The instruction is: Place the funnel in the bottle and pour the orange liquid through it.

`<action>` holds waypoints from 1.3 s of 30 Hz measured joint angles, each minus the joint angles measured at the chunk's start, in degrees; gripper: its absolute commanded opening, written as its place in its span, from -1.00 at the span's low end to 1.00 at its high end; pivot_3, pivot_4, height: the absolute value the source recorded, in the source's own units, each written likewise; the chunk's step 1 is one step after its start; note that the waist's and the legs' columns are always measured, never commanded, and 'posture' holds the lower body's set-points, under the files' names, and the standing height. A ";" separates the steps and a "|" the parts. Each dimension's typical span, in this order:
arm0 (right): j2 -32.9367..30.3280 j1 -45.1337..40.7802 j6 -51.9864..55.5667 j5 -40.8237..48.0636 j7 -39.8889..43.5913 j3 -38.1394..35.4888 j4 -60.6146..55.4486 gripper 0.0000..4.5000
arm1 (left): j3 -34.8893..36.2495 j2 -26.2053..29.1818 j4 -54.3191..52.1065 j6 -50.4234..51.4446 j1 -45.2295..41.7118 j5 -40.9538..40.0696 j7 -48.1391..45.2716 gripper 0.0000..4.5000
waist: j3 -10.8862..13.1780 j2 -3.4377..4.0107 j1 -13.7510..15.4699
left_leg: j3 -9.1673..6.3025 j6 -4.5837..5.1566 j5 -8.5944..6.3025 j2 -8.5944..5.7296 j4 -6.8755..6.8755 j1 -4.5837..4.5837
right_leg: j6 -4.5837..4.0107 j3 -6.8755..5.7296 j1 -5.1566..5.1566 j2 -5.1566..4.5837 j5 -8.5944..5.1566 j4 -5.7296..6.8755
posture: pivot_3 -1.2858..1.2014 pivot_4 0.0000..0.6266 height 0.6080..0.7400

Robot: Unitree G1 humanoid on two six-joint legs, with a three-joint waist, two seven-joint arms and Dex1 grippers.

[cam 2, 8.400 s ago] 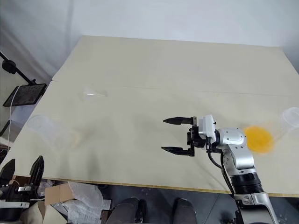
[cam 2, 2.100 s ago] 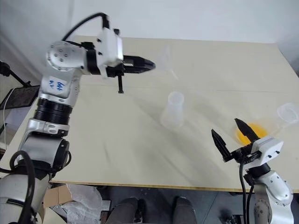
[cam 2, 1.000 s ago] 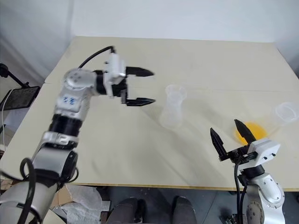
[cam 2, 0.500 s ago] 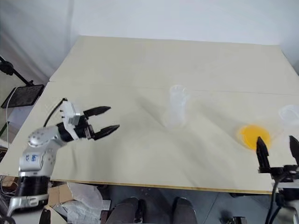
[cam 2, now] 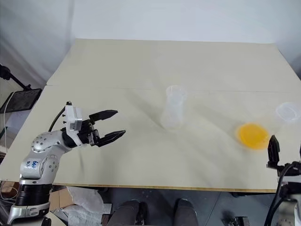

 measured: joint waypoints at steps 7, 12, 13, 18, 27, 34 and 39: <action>-3.97 -6.67 5.77 0.19 -0.92 1.22 2.65 1.00 | -0.57 -0.51 -1.61 0.06 0.96 -0.05 1.25 0.98 | 0.00 0.00 0.32 | 0.01 0.01 0.00 -0.03 0.01 -0.01 | 0.00 0.00 0.00 -0.02 0.00 -0.01 | 0.03 -0.52 1.00; -5.45 -11.54 7.63 -0.51 -3.21 1.65 6.31 1.00 | -0.62 -0.80 -2.38 0.06 1.92 -0.10 2.18 0.98 | 0.00 0.00 0.42 | 0.06 0.01 0.00 -0.02 0.01 -0.01 | 0.00 0.02 -0.01 -0.01 0.00 -0.02 | 0.03 -0.52 1.00; -5.98 -12.79 7.67 -1.23 -3.32 1.74 7.23 1.00 | -0.62 -0.85 -3.14 0.06 2.11 -0.12 2.59 0.98 | 0.00 0.00 0.43 | 0.07 0.01 0.00 -0.02 0.00 -0.01 | 0.00 0.02 -0.01 -0.01 0.00 -0.03 | 0.03 -0.52 1.00; -6.44 -18.12 7.66 -2.81 -4.54 1.92 11.92 1.00 | -0.75 -0.91 -4.49 0.07 2.34 -0.23 3.56 0.98 | 0.00 0.00 0.36 | 0.13 0.01 0.00 0.00 0.01 0.00 | 0.00 0.03 -0.02 0.00 0.00 -0.03 | 0.03 -0.52 1.00; -7.18 -23.67 6.50 -6.27 -5.62 2.50 17.81 1.00 | -1.05 -0.91 -6.10 0.05 2.33 -0.23 4.20 0.98 | 0.00 0.00 0.38 | 0.14 0.01 0.00 0.00 0.01 -0.01 | 0.00 0.04 -0.02 0.00 0.00 -0.04 | 0.03 -0.52 1.00; -7.18 -24.93 5.13 -6.66 -5.55 2.54 19.58 0.38 | -1.16 -1.11 -6.21 -0.14 2.33 -0.23 4.81 1.00 | 0.00 0.00 0.31 | 0.14 0.01 0.00 0.01 0.01 -0.01 | 0.00 0.04 -0.02 0.01 0.00 -0.04 | 0.03 -0.52 1.00; -7.15 -24.47 4.79 -6.43 -4.81 2.80 19.16 0.28 | -1.23 -1.12 -6.20 -0.40 2.32 -0.22 4.80 1.00 | 0.00 0.00 0.45 | 0.14 0.01 0.00 0.00 0.01 -0.01 | 0.00 0.04 -0.02 0.00 0.00 -0.05 | 0.03 -0.52 1.00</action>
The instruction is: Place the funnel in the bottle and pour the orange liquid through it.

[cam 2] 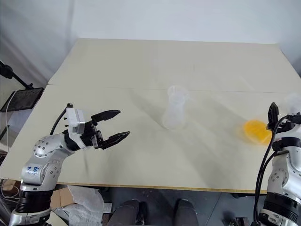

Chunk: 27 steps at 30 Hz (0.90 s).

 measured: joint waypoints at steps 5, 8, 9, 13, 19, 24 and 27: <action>0.88 2.08 -0.22 0.54 0.53 -0.01 -2.26 0.26 | -0.37 0.00 0.01 -0.11 -0.06 0.00 -0.08 1.00 | 0.00 0.00 -0.04 | 0.00 0.00 0.00 0.02 0.00 0.00 | 0.00 -0.01 0.00 0.01 0.00 -0.01 | 0.03 -0.52 1.00; 1.80 3.30 -1.10 0.83 1.23 -0.01 -3.44 0.25 | -0.37 0.02 0.02 -0.12 -0.07 0.00 -0.13 1.00 | 0.00 0.00 -0.18 | 0.01 0.00 0.00 0.03 0.00 0.00 | 0.00 0.00 0.00 0.02 0.00 -0.03 | 0.03 -0.52 1.00; 2.18 3.95 -1.22 1.14 1.89 0.16 -4.31 0.25 | -0.37 0.02 0.03 -0.12 -0.07 0.00 -0.15 1.00 | 0.00 0.00 -0.25 | 0.00 0.00 0.00 0.03 -0.01 0.00 | 0.00 0.00 0.00 0.02 0.00 -0.03 | 0.03 -0.52 1.00; 4.50 5.27 -2.37 2.42 5.22 2.81 -8.32 0.25 | -0.40 0.03 0.07 -0.12 -0.28 0.00 -0.17 1.00 | 0.02 0.04 -0.78 | 0.01 0.00 0.00 0.07 -0.02 0.00 | 0.00 0.00 -0.02 0.05 0.00 -0.02 | 0.03 -0.52 1.00; 4.55 3.94 -2.24 3.10 7.24 5.71 -12.86 0.25 | -0.42 0.00 0.08 -0.16 -0.48 0.01 0.04 1.00 | 0.05 0.09 -1.10 | 0.00 0.00 0.00 0.07 -0.03 0.00 | 0.00 0.00 -0.02 0.04 0.00 -0.02 | 0.03 -0.52 1.00; 4.56 2.12 -0.59 3.00 8.83 10.99 -15.76 0.25 | -0.41 -0.93 -0.10 -0.25 -0.27 0.01 1.15 1.00 | 0.05 0.09 -1.10 | 0.00 0.00 0.00 0.07 -0.03 0.00 | 0.00 0.00 -0.03 0.04 0.00 -0.02 | 0.03 -0.52 1.00; 4.00 -0.39 0.00 1.01 10.49 15.83 -17.27 0.25 | -0.42 -1.69 -1.18 -0.27 0.38 0.02 2.70 1.00 | 0.05 0.09 -0.96 | -0.04 0.00 0.00 0.05 -0.03 -0.02 | 0.00 -0.02 -0.03 0.02 0.00 -0.02 | 0.03 -0.52 1.00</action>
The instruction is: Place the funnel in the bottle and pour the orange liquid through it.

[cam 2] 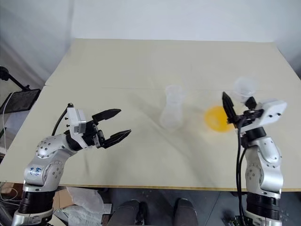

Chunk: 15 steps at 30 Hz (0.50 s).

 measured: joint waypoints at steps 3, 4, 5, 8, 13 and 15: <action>-2.08 -3.23 -1.57 -5.40 0.80 3.52 0.00 0.25 | -0.04 -1.13 -1.50 -0.02 0.31 0.00 1.50 1.00 | 0.00 0.00 -0.08 | 0.00 0.00 0.00 -0.01 0.00 -0.02 | 0.00 -0.01 -0.01 -0.01 0.00 -0.01 | 0.03 -0.52 1.00; -2.23 -4.20 -2.01 -6.28 0.86 3.86 0.00 0.25 | -0.09 -1.48 -1.59 -0.02 0.31 0.00 1.81 1.00 | 0.00 0.00 -0.09 | 0.00 0.00 0.00 -0.01 0.00 -0.02 | 0.00 -0.02 -0.02 -0.01 0.00 -0.02 | 0.03 -0.52 1.00; -2.42 -5.34 -2.65 -7.54 0.87 4.19 0.04 0.25 | -0.26 -1.78 -1.71 -0.03 0.33 0.02 2.30 1.00 | 0.00 0.00 -0.08 | -0.01 0.00 0.00 -0.01 0.00 -0.02 | 0.00 -0.03 -0.02 -0.01 0.00 -0.01 | 0.03 -0.52 1.00; -4.65 -8.88 -5.94 -13.22 1.34 7.08 1.57 0.25 | -1.14 -2.99 -2.18 -0.34 0.37 0.24 3.62 1.00 | 0.00 0.00 -0.07 | -0.01 0.00 0.00 -0.02 0.01 -0.03 | 0.00 -0.03 -0.02 -0.01 0.00 -0.03 | 0.03 -0.52 1.00; -6.59 -10.88 -12.64 -22.21 1.38 10.77 4.45 0.25 | -2.48 -4.14 -2.26 -1.51 0.26 0.57 4.81 1.00 | 0.00 -0.01 -0.09 | -0.01 0.00 0.00 -0.03 0.01 -0.05 | 0.00 -0.05 -0.02 -0.01 0.00 -0.04 | 0.03 -0.52 1.00; -6.96 -11.13 -15.68 -25.98 0.58 11.21 5.08 0.25 | -2.53 -4.18 -2.24 -1.80 0.18 0.71 5.11 1.00 | 0.00 -0.01 -0.10 | -0.02 0.00 0.00 -0.03 0.00 -0.05 | 0.00 -0.07 -0.02 -0.01 0.00 -0.04 | 0.03 -0.52 1.00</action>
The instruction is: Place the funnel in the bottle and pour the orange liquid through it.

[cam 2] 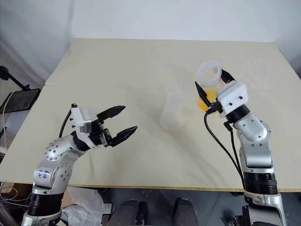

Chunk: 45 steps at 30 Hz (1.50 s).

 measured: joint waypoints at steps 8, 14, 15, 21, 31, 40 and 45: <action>-1.15 -1.63 -7.81 -9.08 -2.97 1.93 2.40 0.25 | -2.07 -0.90 2.56 -1.27 -3.45 1.35 0.36 1.00 | 0.01 -0.01 -0.02 | 0.00 -0.01 0.00 0.01 0.01 -0.01 | 0.00 -0.01 0.00 0.01 0.00 -0.01 | 0.03 -0.52 1.00; -2.85 -1.46 -11.73 -12.98 -3.37 2.24 4.05 0.25 | -2.63 -1.63 3.59 -1.72 -3.91 1.67 0.21 1.00 | 0.01 -0.01 0.00 | -0.01 0.00 0.00 0.01 0.01 -0.02 | 0.00 -0.02 0.00 0.00 0.00 -0.02 | 0.03 -0.52 1.00; -3.22 -1.44 -12.37 -13.68 -3.46 2.29 4.11 0.25 | -2.63 -1.62 3.62 -1.72 -3.91 1.68 0.19 1.00 | 0.01 -0.02 -0.02 | -0.01 -0.01 0.00 0.01 0.01 -0.02 | 0.00 -0.02 0.00 0.00 0.00 -0.03 | 0.03 -0.52 1.00; -5.45 -1.47 -14.21 -22.11 -7.32 3.59 5.91 0.25 | -3.04 -1.66 3.85 -1.72 -4.75 1.76 0.13 1.00 | 0.01 -0.02 -0.02 | 0.00 -0.01 0.01 0.02 0.01 -0.02 | 0.00 -0.02 0.00 0.01 0.00 -0.03 | 0.03 -0.52 1.00; -5.49 -2.66 -14.23 -26.15 -9.68 4.58 6.27 0.25 | -4.36 -2.68 4.11 -1.72 -5.40 1.96 0.29 1.00 | 0.01 -0.02 -0.07 | 0.00 -0.01 0.01 0.03 0.01 -0.02 | 0.00 -0.02 0.00 0.01 0.00 -0.03 | 0.03 -0.52 1.00; -7.56 -5.38 -15.85 -34.08 -14.04 7.00 8.19 0.25 | -5.48 -4.24 6.21 -2.41 -7.15 3.17 1.03 1.00 | 0.02 -0.03 -0.09 | -0.01 -0.02 0.01 0.02 0.01 -0.05 | 0.00 -0.04 0.00 0.01 0.00 -0.07 | 0.03 -0.52 1.00; -9.29 -7.12 -17.78 -36.64 -15.11 8.42 8.61 0.25 | -6.11 -5.02 6.43 -2.79 -7.40 3.55 1.26 1.00 | 0.02 -0.03 -0.05 | -0.02 -0.02 0.01 0.02 0.01 -0.06 | 0.00 -0.06 0.00 0.01 0.00 -0.08 | 0.03 -0.52 1.00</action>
